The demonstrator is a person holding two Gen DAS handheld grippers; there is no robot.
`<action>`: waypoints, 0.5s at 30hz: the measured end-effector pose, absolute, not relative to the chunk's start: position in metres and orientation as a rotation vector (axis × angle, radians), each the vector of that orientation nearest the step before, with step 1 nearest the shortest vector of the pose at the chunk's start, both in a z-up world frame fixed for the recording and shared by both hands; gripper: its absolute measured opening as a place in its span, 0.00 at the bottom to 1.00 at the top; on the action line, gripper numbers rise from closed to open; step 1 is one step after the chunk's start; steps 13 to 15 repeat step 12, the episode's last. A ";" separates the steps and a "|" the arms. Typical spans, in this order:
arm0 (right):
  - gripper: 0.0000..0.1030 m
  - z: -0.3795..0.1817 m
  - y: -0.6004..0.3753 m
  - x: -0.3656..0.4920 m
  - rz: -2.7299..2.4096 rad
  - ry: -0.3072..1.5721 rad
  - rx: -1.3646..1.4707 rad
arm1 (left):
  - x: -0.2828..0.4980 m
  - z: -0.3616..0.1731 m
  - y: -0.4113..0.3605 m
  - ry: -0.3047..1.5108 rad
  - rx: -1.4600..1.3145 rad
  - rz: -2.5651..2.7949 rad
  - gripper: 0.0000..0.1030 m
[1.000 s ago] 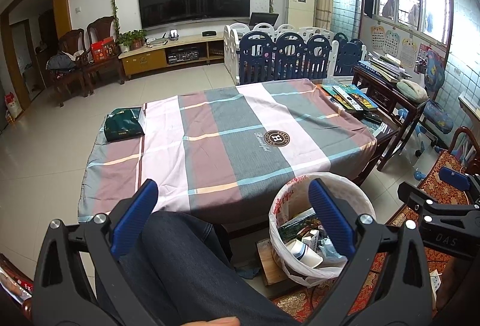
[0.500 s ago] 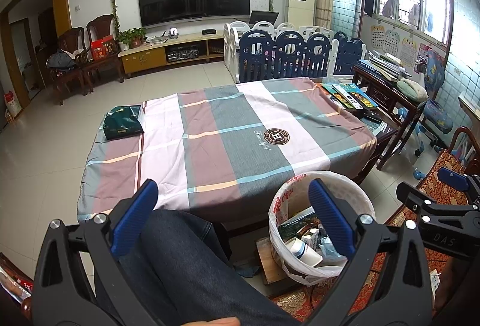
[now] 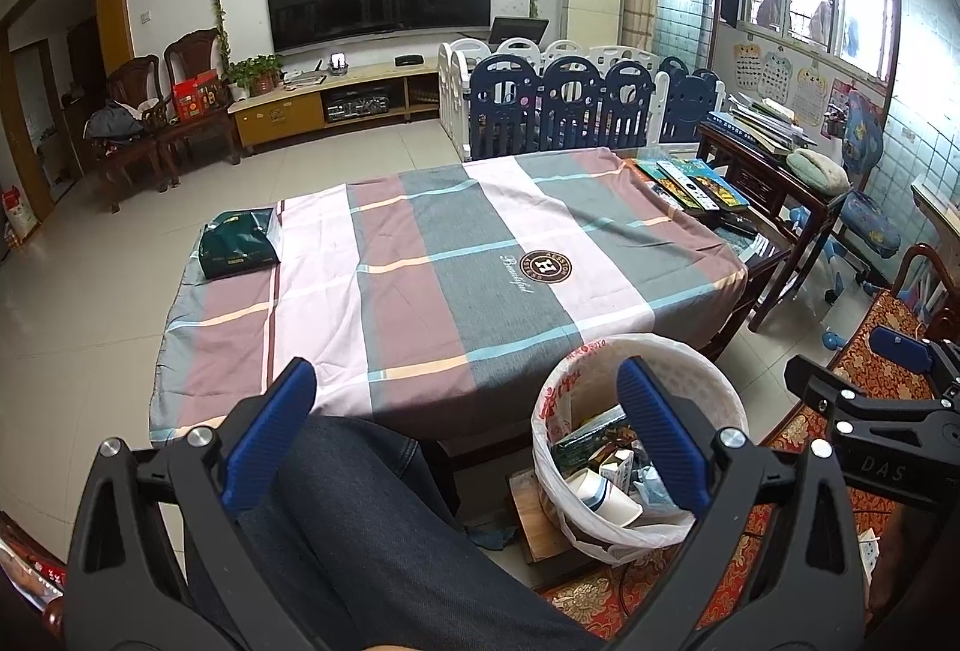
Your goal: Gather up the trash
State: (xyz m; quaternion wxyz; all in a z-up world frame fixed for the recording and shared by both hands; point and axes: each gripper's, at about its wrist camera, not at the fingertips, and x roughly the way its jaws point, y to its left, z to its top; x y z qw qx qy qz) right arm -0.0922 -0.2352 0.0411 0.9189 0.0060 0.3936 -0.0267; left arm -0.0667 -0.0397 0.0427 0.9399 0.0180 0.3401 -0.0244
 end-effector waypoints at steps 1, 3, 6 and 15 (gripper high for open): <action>0.97 0.038 -0.236 -0.093 -0.057 0.812 0.013 | -0.068 0.041 -0.040 0.697 0.038 -0.051 0.97; 0.97 0.033 -0.238 -0.094 -0.061 0.818 0.016 | -0.066 0.041 -0.040 0.702 0.037 -0.052 0.97; 0.97 0.028 -0.238 -0.092 -0.063 0.831 0.019 | -0.063 0.039 -0.037 0.713 0.030 -0.043 0.97; 0.97 0.023 -0.233 -0.084 -0.063 0.854 0.017 | -0.051 0.032 -0.029 0.744 0.011 -0.032 0.97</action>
